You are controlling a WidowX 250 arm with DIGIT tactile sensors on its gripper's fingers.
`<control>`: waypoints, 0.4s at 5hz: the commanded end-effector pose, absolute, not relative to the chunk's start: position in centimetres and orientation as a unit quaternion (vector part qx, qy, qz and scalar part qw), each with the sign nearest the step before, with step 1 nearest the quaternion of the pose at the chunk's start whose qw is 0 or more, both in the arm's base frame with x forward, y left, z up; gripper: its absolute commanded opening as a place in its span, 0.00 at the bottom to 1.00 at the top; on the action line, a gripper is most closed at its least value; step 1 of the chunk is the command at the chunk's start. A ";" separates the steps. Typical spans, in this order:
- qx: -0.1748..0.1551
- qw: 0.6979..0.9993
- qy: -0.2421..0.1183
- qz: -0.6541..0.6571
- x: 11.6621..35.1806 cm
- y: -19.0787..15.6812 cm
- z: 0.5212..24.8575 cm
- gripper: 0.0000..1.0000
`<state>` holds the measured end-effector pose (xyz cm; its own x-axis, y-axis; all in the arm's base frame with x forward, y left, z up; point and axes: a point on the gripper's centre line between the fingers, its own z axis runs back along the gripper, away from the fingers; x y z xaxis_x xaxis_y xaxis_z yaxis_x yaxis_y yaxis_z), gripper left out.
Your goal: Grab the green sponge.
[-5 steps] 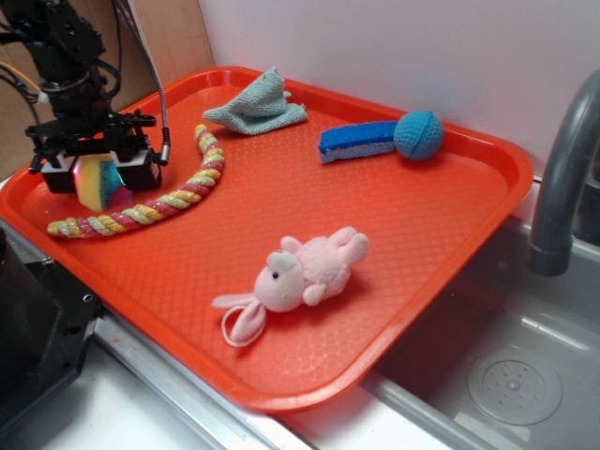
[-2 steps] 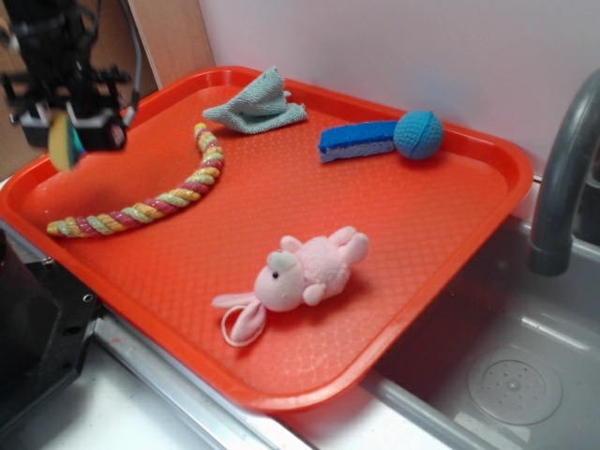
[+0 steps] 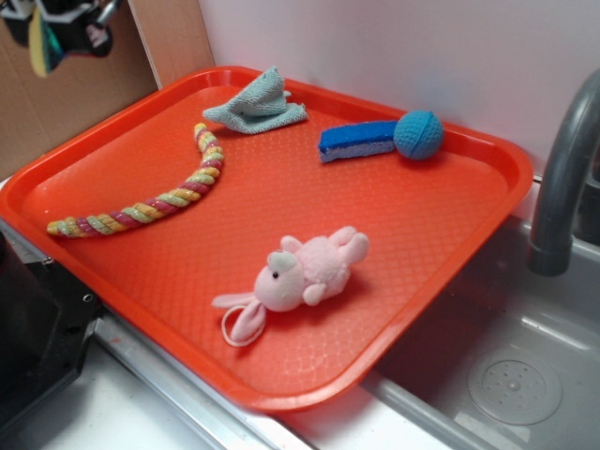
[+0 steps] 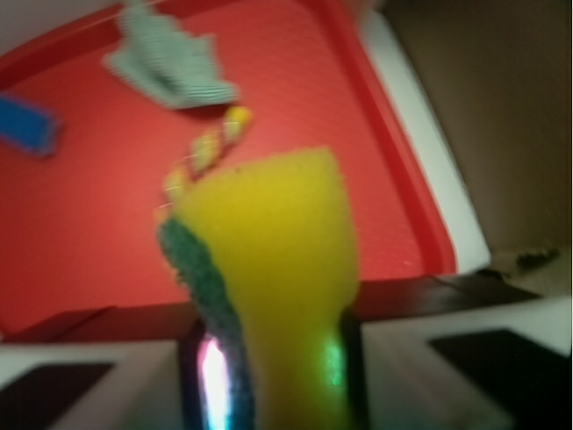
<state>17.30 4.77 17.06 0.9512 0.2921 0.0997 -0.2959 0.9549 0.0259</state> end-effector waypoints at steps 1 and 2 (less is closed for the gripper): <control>0.029 0.995 -0.060 0.081 16.7 0.9 20.2 0.00; 0.039 0.993 -0.060 0.090 16.7 1.0 19.6 0.00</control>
